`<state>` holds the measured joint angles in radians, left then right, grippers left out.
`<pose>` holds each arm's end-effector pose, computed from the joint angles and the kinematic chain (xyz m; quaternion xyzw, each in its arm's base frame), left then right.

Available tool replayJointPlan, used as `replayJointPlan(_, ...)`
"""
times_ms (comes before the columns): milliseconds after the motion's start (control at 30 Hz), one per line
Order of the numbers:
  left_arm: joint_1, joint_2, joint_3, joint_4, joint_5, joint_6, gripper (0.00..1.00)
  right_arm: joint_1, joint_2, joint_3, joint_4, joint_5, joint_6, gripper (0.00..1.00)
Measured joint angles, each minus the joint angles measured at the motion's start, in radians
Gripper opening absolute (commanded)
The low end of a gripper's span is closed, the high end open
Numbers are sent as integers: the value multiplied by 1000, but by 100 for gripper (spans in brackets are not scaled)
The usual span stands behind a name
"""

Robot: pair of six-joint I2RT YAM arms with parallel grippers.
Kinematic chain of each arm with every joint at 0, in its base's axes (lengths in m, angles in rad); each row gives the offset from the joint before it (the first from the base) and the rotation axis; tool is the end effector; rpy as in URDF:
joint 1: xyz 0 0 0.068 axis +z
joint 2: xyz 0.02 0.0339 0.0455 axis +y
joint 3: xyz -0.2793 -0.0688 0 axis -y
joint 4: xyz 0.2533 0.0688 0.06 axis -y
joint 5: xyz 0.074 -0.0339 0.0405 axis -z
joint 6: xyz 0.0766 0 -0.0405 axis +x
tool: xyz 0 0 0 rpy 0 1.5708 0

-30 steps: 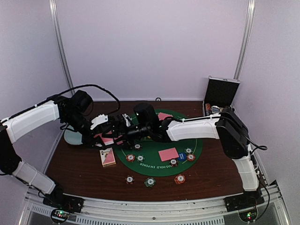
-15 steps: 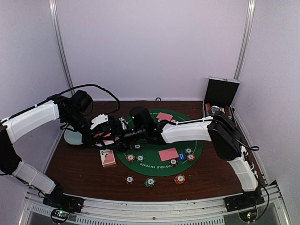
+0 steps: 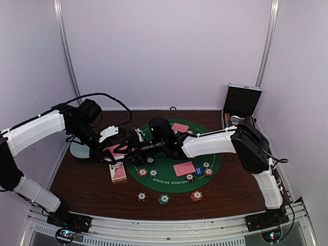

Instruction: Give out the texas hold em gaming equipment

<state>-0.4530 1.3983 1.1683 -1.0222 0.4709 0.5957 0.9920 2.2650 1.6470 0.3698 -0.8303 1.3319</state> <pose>0.2338 -0.1524 0.2542 0.5127 0.8126 -0.2187 0.1703 0.2599 0.5012 0.1994 0.1220 -0.7536 -0.6422 0.0687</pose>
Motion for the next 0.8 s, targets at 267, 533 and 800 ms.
replayJointPlan(267,0,0,0,0,0,0,12,-8,-37,-41,6,1,-1,47)
replayJointPlan(533,0,0,0,-1,-3,1,11,-8,-47,-42,8,1,-7,36)
replayJointPlan(800,0,0,0,-1,-4,1,11,-12,-61,-56,8,1,-16,41)
